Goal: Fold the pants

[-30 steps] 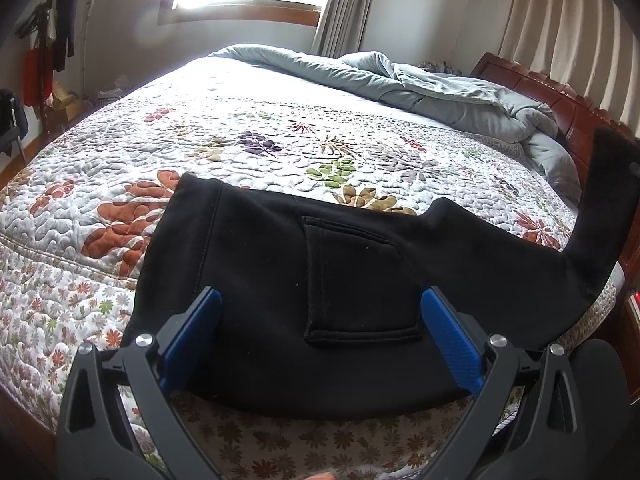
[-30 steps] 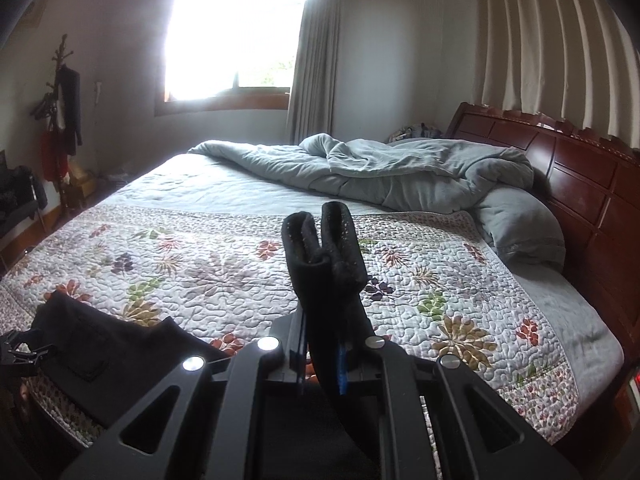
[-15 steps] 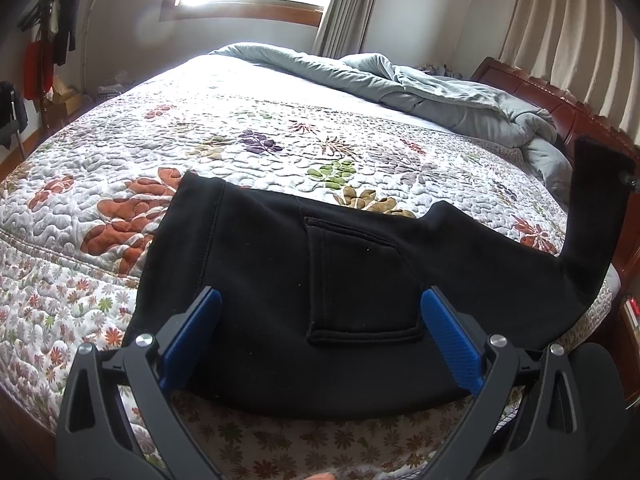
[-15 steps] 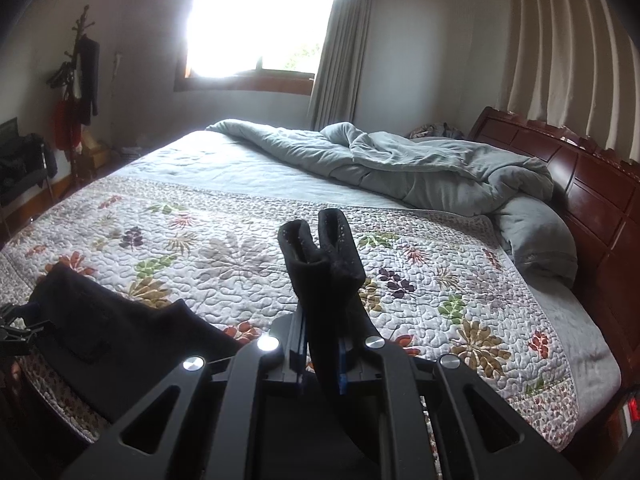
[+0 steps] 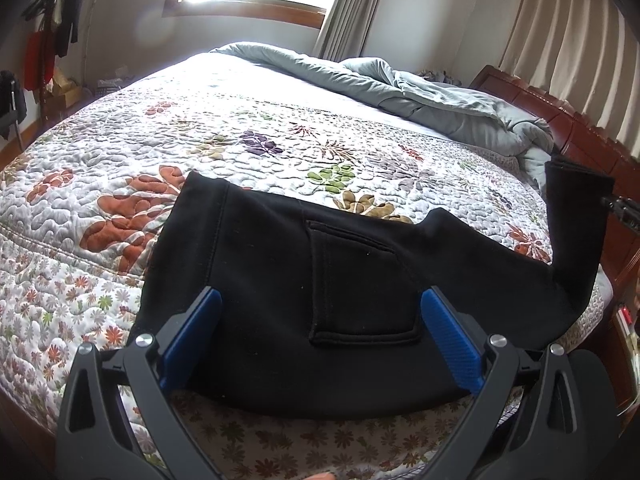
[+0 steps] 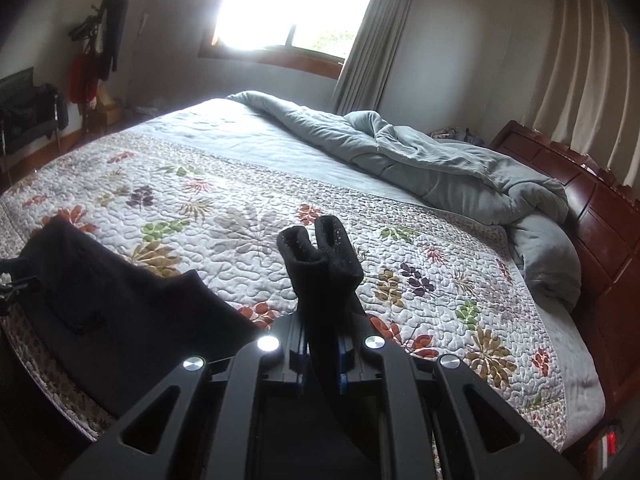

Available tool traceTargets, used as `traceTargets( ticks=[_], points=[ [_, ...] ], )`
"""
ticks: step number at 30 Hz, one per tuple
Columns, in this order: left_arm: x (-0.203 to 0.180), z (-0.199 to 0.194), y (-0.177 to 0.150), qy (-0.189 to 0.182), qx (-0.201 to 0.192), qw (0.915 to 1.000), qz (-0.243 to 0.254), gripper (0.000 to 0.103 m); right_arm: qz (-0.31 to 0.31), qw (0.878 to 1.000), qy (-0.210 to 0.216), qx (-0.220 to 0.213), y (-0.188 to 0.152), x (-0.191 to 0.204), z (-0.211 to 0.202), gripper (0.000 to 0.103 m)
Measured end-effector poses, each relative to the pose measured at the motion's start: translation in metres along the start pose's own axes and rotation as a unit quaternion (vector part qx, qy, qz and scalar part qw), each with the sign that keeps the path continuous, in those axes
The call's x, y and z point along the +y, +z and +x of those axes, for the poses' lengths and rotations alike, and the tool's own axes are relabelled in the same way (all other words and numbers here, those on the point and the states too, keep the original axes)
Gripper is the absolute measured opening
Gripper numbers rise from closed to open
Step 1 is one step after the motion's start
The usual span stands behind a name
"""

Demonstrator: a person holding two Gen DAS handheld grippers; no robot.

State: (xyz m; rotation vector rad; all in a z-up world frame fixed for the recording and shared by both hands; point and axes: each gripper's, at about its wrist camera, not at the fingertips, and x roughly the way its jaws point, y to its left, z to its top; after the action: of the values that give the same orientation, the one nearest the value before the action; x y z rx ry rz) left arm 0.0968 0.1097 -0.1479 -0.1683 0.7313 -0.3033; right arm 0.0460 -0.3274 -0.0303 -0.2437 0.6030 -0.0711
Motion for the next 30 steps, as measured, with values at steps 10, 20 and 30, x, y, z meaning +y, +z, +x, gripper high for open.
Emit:
traceTargets(
  ticks=[10, 20, 30],
  points=[
    [0.000, -0.001, 0.000, -0.005, -0.002, 1.0000, -0.004, 0.100, -0.067, 0.998, -0.007, 0.015, -0.009, 0.041, 0.014, 0.011],
    [0.003, -0.005, 0.000, -0.012, -0.004, 0.9999, -0.009, 0.100, -0.132, 0.991, -0.010, 0.033, -0.024, 0.082, 0.026, 0.011],
    [0.004, -0.005, 0.000, -0.014, -0.003, 0.9999, -0.009, 0.100, -0.161, 0.985, -0.001, 0.053, -0.036, 0.104, 0.039, 0.011]
  ],
)
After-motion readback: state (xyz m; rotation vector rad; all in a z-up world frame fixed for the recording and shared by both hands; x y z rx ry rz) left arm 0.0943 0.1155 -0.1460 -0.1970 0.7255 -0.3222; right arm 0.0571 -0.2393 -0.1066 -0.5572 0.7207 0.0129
